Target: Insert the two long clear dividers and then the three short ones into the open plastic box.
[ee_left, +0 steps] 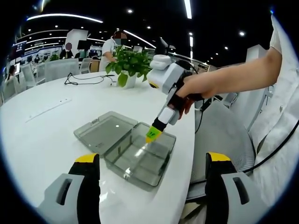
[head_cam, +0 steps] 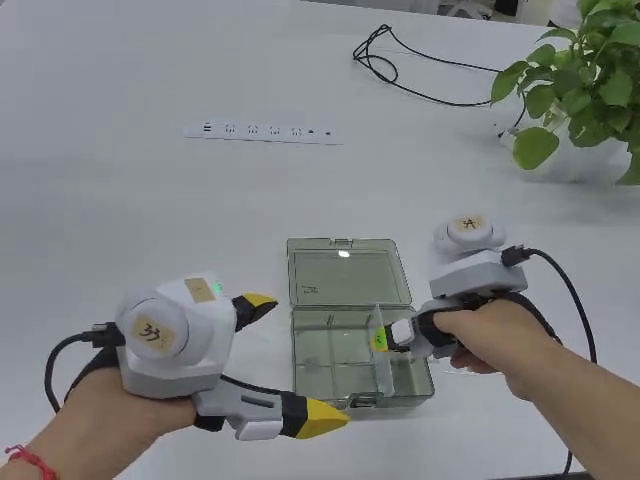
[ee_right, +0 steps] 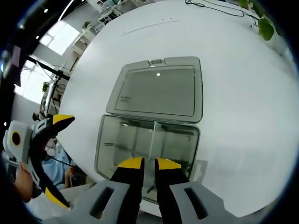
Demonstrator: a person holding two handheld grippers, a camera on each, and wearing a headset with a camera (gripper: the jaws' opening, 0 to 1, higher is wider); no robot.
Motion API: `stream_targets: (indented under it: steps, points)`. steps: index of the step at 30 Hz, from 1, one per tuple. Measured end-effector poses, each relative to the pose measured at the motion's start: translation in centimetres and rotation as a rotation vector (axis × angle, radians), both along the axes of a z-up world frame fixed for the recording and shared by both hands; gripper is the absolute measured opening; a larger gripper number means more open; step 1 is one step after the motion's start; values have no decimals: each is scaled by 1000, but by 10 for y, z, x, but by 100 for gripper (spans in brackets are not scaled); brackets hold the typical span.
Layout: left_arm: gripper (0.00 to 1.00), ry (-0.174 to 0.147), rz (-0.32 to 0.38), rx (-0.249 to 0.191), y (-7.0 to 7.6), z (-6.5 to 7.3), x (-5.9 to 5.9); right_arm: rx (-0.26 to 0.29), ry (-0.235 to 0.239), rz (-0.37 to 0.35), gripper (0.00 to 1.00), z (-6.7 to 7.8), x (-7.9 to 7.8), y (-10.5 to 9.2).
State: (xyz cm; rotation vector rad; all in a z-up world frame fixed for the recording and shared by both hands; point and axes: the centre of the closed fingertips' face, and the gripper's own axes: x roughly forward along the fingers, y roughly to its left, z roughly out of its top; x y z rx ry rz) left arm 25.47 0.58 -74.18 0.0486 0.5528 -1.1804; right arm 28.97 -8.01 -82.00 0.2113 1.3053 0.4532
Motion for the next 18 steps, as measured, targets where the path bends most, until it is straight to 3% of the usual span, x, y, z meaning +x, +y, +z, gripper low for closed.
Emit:
stream_targets:
  steps: [9,18]
  points:
    - [96,1,12,8,3,0,1,21,-16,0,11,-3,0,0]
    - [95,-1,30,12,5,3,-1,52,-71,22,13,2,0,-1]
